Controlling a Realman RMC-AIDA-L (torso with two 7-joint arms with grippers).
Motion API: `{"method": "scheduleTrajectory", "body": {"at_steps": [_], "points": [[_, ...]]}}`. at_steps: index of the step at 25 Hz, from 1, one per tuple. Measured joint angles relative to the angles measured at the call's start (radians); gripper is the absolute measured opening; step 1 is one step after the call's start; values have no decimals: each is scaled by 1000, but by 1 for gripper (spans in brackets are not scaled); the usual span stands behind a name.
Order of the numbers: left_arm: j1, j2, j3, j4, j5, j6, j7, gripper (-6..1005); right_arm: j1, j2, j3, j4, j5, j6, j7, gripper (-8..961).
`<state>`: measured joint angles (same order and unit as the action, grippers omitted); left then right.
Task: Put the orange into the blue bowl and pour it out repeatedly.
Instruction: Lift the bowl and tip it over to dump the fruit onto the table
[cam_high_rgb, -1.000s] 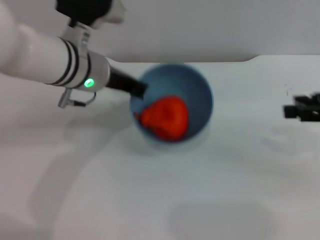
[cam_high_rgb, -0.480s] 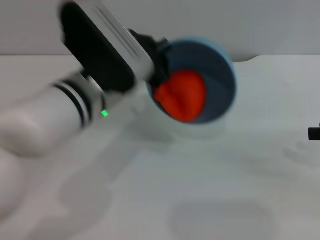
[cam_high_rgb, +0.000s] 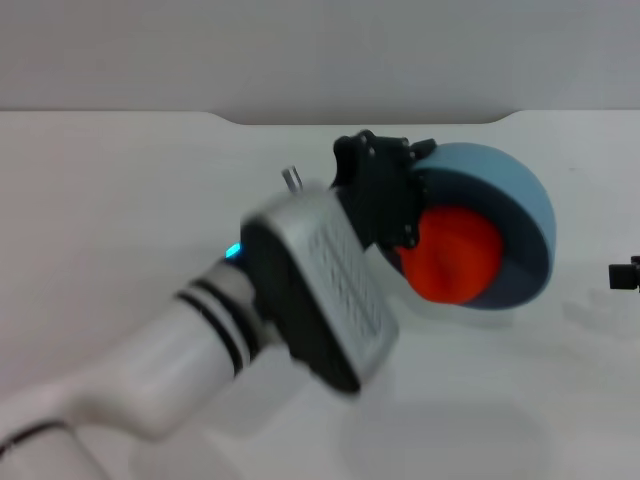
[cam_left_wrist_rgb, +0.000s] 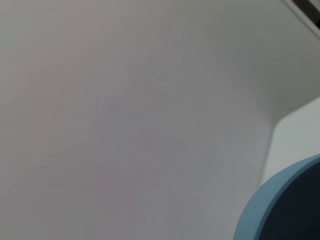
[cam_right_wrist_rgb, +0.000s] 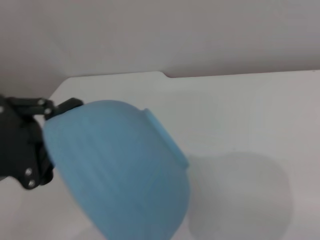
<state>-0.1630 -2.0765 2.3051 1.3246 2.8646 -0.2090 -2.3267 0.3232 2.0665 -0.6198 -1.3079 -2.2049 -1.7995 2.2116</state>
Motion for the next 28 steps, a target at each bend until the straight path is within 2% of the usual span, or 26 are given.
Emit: {"method": "scheduleTrajectory", "body": {"at_steps": [2, 5, 11, 13, 23, 28], "points": [[5, -1, 40, -66, -14, -143, 92, -1, -4, 0, 8, 0, -1, 0, 0, 543], [-12, -2, 106, -170, -126, -337, 303, -1, -9, 0, 25, 1, -2, -3, 0, 544], [-96, -2, 234, -292, -458, -540, 648, -1, -10, 0, 32, 7, -12, -3, 0, 546], [-115, -2, 260, -312, -520, -572, 695, 0, -6, 0, 27, 8, -26, -3, 0, 547], [-141, -2, 289, -335, -573, -657, 725, 0, 6, 0, 21, 31, -46, 7, 0, 550], [-146, 3, 239, -206, -808, -614, 692, 0, 25, -1, -6, 52, -46, 9, -9, 552]]}}
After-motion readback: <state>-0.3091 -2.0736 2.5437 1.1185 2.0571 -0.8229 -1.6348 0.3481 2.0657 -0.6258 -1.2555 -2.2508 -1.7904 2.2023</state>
